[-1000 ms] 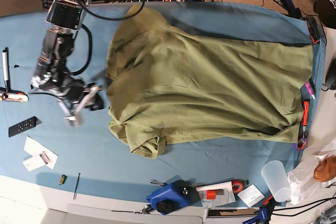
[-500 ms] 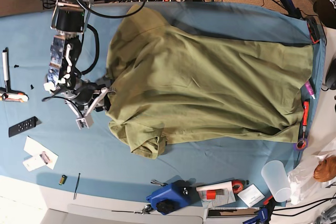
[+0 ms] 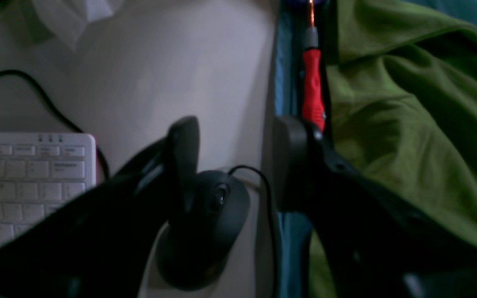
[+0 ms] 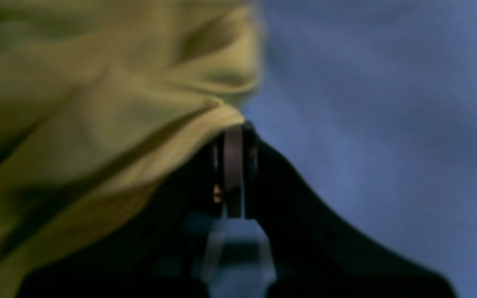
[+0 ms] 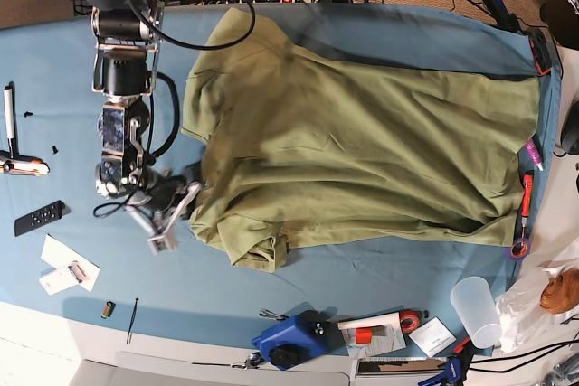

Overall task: Layout the t-shirt on the table in an organized manner, then fold the t-shirt properly
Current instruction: 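Release the right gripper and grasp the shirt side near the sleeve, then pull the grasped fabric with the right gripper to flatten the shirt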

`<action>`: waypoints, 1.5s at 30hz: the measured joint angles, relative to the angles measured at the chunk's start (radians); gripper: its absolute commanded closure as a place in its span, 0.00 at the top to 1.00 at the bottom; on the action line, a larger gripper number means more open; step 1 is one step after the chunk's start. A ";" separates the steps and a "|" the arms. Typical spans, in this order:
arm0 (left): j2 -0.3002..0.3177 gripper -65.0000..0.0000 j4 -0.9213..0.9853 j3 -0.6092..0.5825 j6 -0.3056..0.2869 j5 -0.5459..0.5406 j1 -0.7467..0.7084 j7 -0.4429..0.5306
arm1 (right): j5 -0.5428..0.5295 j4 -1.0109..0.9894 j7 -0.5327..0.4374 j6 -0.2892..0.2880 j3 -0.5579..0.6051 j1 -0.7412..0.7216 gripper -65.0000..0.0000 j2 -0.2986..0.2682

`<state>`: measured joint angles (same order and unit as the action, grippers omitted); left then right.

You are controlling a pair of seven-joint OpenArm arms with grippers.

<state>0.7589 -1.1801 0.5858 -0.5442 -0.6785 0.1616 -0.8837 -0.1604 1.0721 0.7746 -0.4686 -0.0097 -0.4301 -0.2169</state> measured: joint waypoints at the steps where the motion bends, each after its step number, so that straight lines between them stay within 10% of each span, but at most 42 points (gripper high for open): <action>1: -0.003 0.45 0.000 0.000 0.000 0.000 0.002 -0.005 | 0.013 0.000 -0.021 0.009 -0.001 -0.013 0.00 -0.005; 11: -0.072 0.45 0.000 0.000 -0.007 -0.040 -0.034 -0.051 | 0.163 0.001 -0.121 0.130 -0.002 -0.105 0.00 -0.008; 22: -0.077 0.45 0.000 0.000 -0.007 -0.148 -0.124 -0.164 | 0.153 0.034 0.131 0.053 -0.002 -0.118 0.26 -0.021; 32: -0.079 0.43 -0.002 -0.001 -0.090 -0.337 -0.229 -0.261 | -0.180 0.412 0.337 0.055 -0.022 0.034 0.26 -0.214; 45: -0.161 0.43 -0.243 0.200 -0.108 -0.396 -0.397 -0.291 | -0.769 0.541 0.574 -0.159 -0.514 0.395 0.26 -0.170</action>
<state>0.5983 -1.4227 0.7860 -0.6525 -1.0744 -0.2356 -1.1751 -0.9298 1.6131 1.3487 -0.6273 -0.5236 -0.0349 -0.3866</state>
